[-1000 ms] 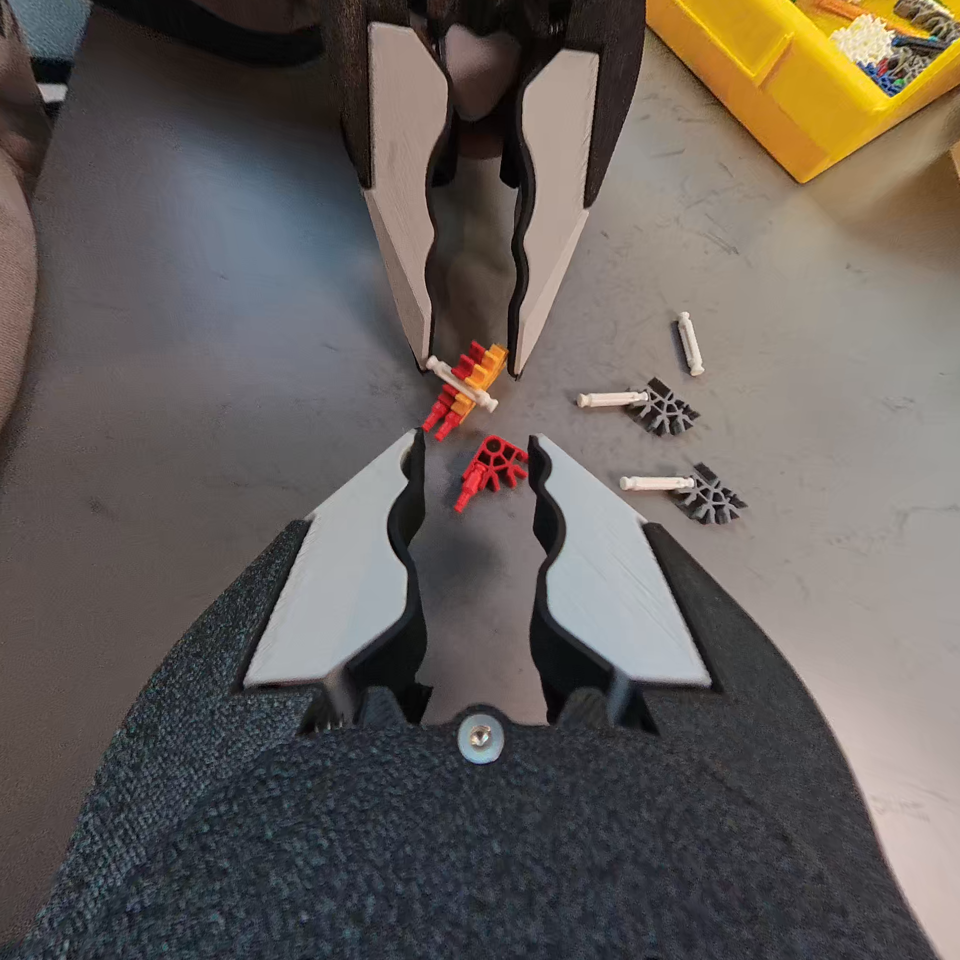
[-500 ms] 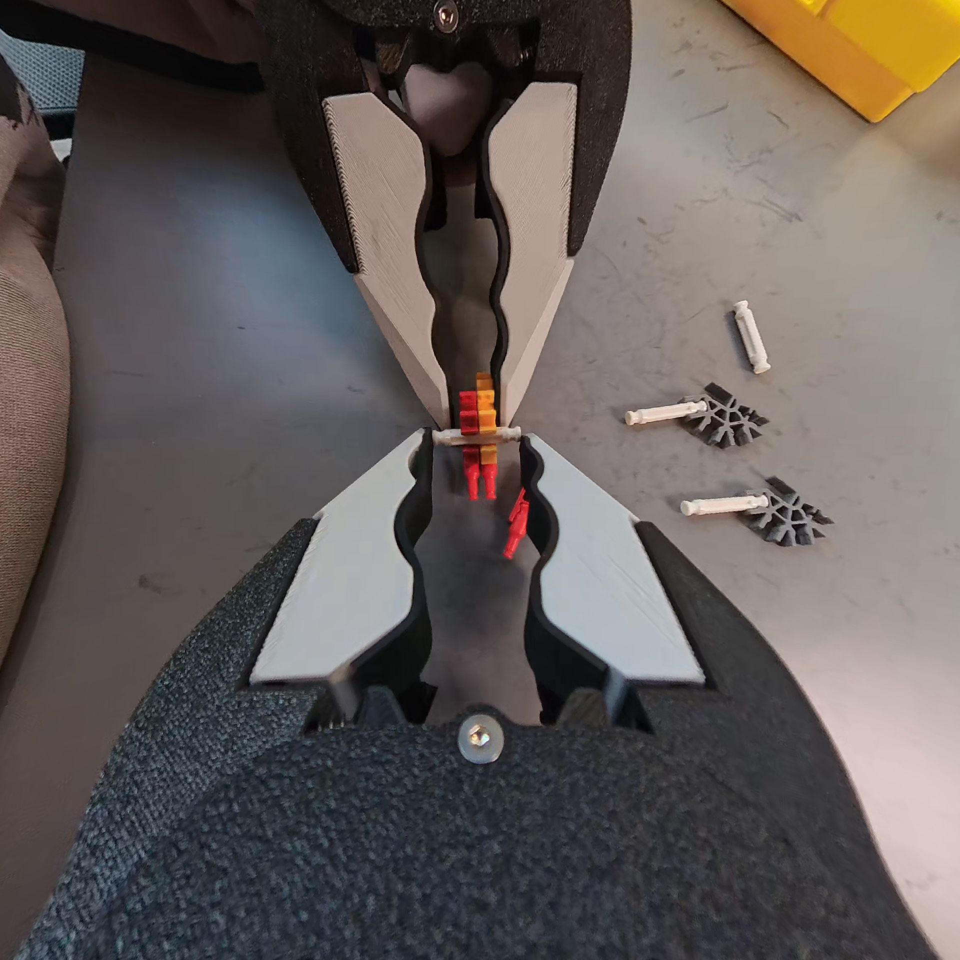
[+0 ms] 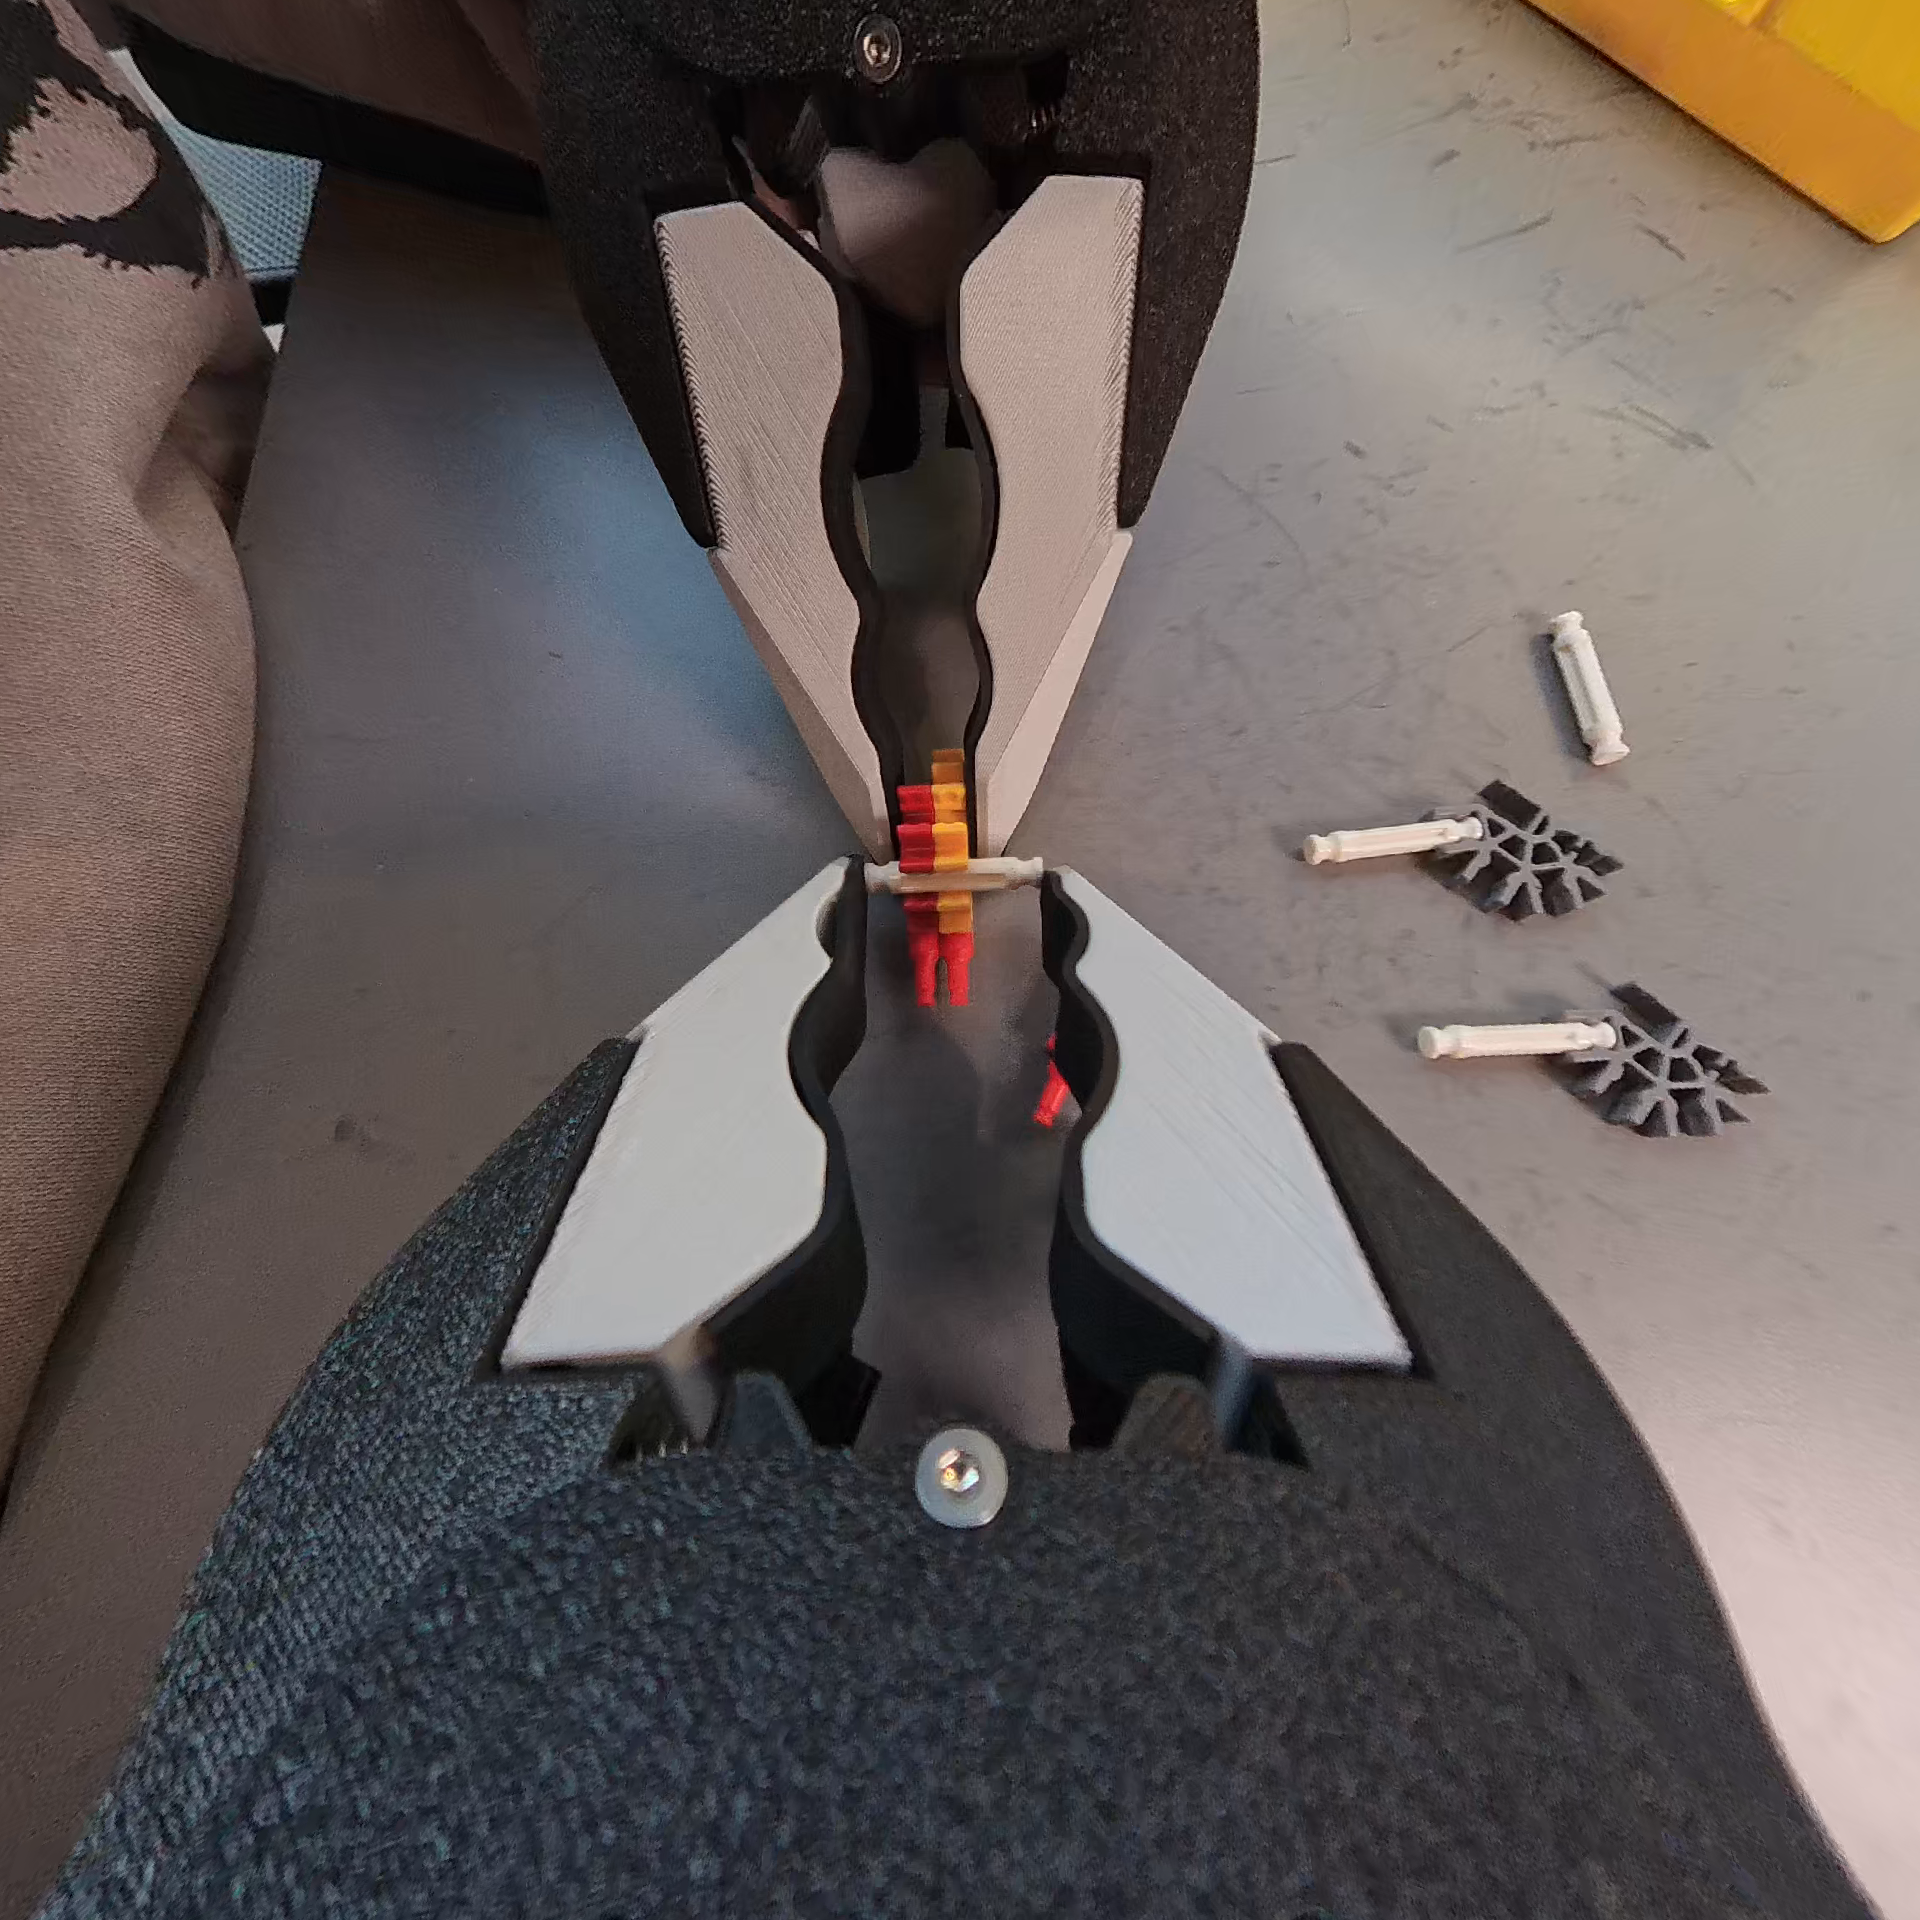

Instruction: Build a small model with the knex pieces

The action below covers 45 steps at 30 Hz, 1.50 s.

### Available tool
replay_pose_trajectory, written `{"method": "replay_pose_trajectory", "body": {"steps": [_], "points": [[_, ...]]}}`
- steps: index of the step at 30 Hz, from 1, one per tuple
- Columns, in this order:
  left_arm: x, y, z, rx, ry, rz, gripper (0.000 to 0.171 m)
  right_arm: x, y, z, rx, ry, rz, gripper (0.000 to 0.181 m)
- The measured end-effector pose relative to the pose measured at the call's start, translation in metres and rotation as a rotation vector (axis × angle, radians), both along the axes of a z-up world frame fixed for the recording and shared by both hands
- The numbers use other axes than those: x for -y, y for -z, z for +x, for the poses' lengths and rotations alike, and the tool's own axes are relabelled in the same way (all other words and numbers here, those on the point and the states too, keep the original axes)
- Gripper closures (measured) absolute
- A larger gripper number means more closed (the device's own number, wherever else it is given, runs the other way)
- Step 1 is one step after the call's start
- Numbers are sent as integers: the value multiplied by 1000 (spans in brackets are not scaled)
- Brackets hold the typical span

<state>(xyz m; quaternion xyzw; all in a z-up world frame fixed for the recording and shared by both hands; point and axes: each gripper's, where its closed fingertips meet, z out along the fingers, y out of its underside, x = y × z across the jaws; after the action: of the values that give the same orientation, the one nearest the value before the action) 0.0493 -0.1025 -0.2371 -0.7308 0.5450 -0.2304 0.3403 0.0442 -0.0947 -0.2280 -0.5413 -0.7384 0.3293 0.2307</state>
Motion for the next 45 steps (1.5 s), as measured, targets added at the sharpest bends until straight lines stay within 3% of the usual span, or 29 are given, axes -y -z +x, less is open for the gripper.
{"method": "replay_pose_trajectory", "body": {"steps": [15, 20, 24, 27, 35, 38, 41, 45], "points": [[-3, -1, -2, 10, -37, 12, 154, -3, 2, 1, -17, -7, 66, 150], [-1, -1, -4, 9, -41, 0, 159, -4, 0, 0, -29, -1, 68, 146], [-1, -1, -5, 8, -45, 4, 159, -25, -23, 6, -85, 85, 24, 141], [-3, -3, -8, 12, -59, 10, 149, -38, -18, 21, -16, 125, 3, 149], [-12, -27, -22, 187, -142, -59, 147, -39, 9, 24, 120, 128, 100, 157], [-22, -30, -27, 225, -208, -98, 147, -32, 9, 22, 128, 102, 110, 168], [-31, -35, -31, 293, -282, -159, 147, -42, 5, 18, 76, 102, 256, 168], [-34, -45, -29, 396, -310, -251, 147, -30, -21, 1, -141, 3, 402, 168]]}}
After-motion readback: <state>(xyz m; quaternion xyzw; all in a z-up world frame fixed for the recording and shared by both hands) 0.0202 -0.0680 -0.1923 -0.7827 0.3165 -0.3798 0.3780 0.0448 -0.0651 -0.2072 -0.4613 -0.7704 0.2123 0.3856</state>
